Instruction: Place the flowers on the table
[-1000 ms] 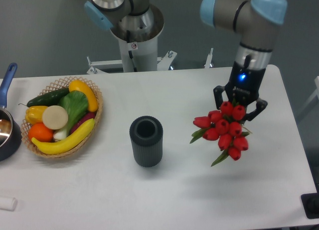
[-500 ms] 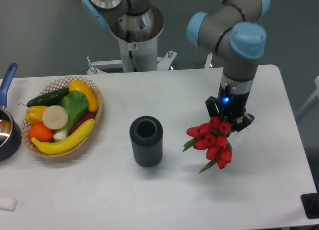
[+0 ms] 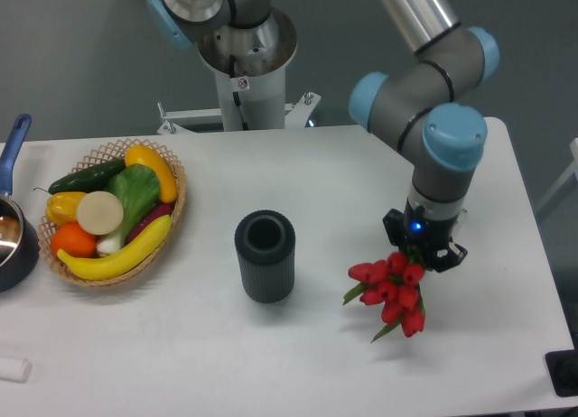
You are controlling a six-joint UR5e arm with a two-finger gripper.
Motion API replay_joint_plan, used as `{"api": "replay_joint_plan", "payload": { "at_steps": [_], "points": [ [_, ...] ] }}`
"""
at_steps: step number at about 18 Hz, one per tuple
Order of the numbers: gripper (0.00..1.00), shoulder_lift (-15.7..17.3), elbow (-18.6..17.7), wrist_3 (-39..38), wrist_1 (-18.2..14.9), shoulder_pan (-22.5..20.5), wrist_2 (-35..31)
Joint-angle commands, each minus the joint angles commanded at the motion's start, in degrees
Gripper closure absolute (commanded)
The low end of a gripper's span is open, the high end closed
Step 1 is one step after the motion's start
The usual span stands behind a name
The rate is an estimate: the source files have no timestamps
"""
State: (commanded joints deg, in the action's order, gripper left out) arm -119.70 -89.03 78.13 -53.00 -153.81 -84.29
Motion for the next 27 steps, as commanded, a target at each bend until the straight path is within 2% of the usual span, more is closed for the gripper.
{"api": "replay_joint_plan", "payload": {
  "at_steps": [5,8,9,10,11,14,17,22,24,27],
  "points": [
    [0.54,-0.9,0.1,0.1,0.1,0.1,0.1],
    [0.45,-1.1,0.2,0.2,0.2,0.3,0.1],
    [0.29,-1.1,0.2,0.5,0.3,0.3,0.1],
    [0.05,-1.1,0.4,0.6,0.6,0.3,0.1],
    [0.01,-1.1,0.5,0.5,1.1,0.3,0.1],
    [0.00,-0.8,0.9,0.3,1.8,0.2,0.3],
    [0.00,-0.9,1.2,0.2,5.3,-2.9,1.4],
    [0.00,0.4,2.0,0.9,5.3,-4.1,3.0],
    [0.00,1.0,1.8,3.4,5.0,-6.0,3.2],
    [0.00,1.8,0.2,12.2,4.0,-9.4,3.6]
  ]
}}
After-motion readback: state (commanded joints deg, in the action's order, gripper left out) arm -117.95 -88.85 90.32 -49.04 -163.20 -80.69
